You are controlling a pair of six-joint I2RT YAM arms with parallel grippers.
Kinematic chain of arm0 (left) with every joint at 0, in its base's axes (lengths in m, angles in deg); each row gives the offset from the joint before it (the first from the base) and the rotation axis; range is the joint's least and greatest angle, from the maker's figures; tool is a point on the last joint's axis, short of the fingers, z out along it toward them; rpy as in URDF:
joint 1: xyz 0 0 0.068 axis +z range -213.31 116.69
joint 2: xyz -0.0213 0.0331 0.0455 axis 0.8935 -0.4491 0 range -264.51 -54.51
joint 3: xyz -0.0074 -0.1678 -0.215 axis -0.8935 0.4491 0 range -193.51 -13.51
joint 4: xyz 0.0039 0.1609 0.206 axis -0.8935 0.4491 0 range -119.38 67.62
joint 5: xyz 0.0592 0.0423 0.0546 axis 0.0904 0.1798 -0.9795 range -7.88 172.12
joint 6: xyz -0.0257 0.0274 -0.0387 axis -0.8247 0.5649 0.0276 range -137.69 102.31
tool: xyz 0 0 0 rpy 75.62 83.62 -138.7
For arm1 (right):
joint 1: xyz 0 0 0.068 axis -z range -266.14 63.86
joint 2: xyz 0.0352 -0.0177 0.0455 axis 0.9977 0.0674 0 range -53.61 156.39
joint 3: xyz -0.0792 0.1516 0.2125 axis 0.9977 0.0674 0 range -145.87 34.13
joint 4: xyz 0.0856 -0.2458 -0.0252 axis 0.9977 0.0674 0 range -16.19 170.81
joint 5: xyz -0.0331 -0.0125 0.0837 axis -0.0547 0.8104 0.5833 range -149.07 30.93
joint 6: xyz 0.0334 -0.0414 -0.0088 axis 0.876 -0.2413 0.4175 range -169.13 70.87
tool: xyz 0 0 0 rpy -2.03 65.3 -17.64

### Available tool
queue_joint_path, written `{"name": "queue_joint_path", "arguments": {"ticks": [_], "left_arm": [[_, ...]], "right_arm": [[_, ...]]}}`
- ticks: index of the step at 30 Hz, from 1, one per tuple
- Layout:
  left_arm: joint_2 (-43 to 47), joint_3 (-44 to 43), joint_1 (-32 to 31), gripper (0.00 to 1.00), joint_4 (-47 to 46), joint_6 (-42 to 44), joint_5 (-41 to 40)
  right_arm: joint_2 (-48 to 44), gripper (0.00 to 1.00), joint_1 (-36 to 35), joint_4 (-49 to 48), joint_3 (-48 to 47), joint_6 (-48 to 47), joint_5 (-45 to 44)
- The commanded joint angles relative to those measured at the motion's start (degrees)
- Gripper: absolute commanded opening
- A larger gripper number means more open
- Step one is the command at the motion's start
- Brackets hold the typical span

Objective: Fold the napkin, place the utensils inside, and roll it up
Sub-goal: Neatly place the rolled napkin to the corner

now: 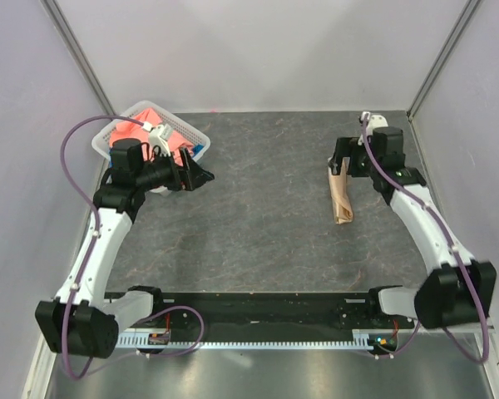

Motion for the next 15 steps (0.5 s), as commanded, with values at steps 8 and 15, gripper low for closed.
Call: {"name": "queue_joint_path", "arguments": {"ticks": [8, 15], "left_arm": [[14.21, 9.73, 0.33, 0.96, -10.25, 3.7, -9.41], [15.71, 10.7, 0.33, 0.97, -11.04, 4.58, -8.62]], "right_arm": [[-25.94, 0.98, -0.02, -22.97, 27.59, 2.1, -0.04], [-24.9, 0.98, -0.2, -24.3, 27.6, 2.45, 0.21]]}}
